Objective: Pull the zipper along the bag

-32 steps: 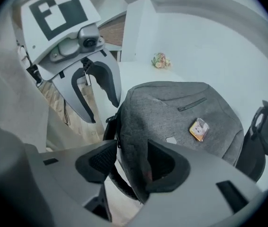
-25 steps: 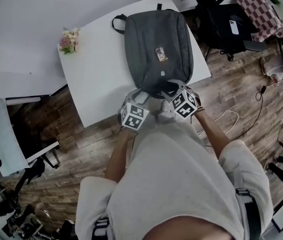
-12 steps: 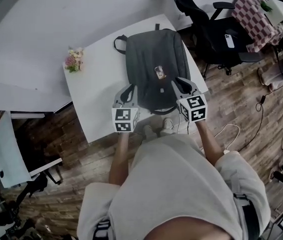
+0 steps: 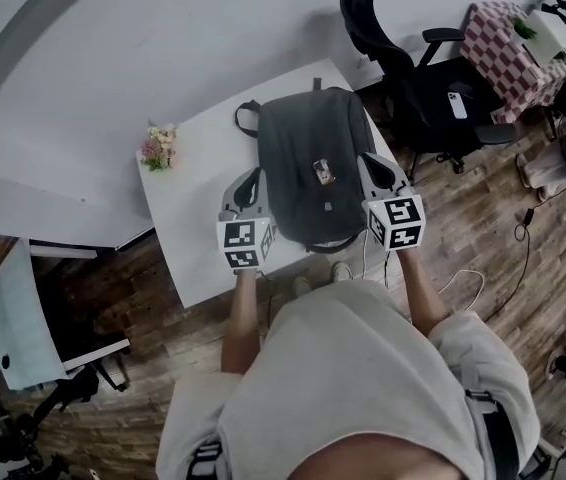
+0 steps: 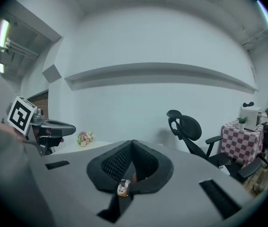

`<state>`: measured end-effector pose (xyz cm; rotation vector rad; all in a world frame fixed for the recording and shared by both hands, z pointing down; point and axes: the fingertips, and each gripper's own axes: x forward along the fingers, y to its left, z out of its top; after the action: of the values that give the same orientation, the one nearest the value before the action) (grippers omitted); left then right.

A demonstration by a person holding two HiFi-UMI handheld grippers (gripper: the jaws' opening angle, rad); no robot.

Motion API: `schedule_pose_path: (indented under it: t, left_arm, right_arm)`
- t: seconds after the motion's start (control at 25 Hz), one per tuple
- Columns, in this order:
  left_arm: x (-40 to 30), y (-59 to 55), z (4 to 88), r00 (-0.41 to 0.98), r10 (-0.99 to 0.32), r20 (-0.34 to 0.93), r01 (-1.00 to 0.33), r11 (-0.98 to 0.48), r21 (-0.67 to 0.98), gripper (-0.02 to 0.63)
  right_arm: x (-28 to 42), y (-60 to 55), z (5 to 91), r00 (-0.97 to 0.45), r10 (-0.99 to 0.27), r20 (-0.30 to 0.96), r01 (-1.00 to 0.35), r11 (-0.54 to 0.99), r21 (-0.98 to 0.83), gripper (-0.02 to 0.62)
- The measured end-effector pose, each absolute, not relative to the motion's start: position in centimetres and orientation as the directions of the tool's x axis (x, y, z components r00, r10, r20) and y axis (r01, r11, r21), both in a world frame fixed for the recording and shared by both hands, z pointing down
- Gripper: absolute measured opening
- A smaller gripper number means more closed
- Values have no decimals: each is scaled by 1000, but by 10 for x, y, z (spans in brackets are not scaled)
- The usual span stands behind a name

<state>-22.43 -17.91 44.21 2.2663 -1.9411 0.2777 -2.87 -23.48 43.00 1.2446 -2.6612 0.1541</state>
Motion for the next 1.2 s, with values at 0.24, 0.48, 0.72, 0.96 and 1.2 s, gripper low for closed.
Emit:
schedule_pose_path:
  t: [0.24, 0.48, 0.72, 0.96, 1.2]
  left_arm:
    - [-230, -184, 432, 130, -970, 207, -991, -135, -11, 25]
    - [-235, -185, 427, 126, -973, 194, -991, -130, -12, 26]
    - [-235, -181, 429, 123, -972, 198, -992, -128, -13, 25]
    - [-234, -181, 431, 124, -971, 206, -992, -129, -12, 26]
    - [-231, -178, 434, 130, -969, 208, -991, -136, -14, 26]
  right_arm:
    - [-26, -241, 418, -618, -762, 193, -776, 631, 6, 14]
    - [-32, -239, 419, -618, -760, 201, -774, 633, 15, 14]
    - [-34, -234, 420, -621, -755, 210, -769, 638, 21, 14]
    - [-37, -232, 423, -625, -749, 220, -762, 646, 34, 14]
    - [-38, -227, 426, -628, -745, 225, -759, 650, 36, 14]
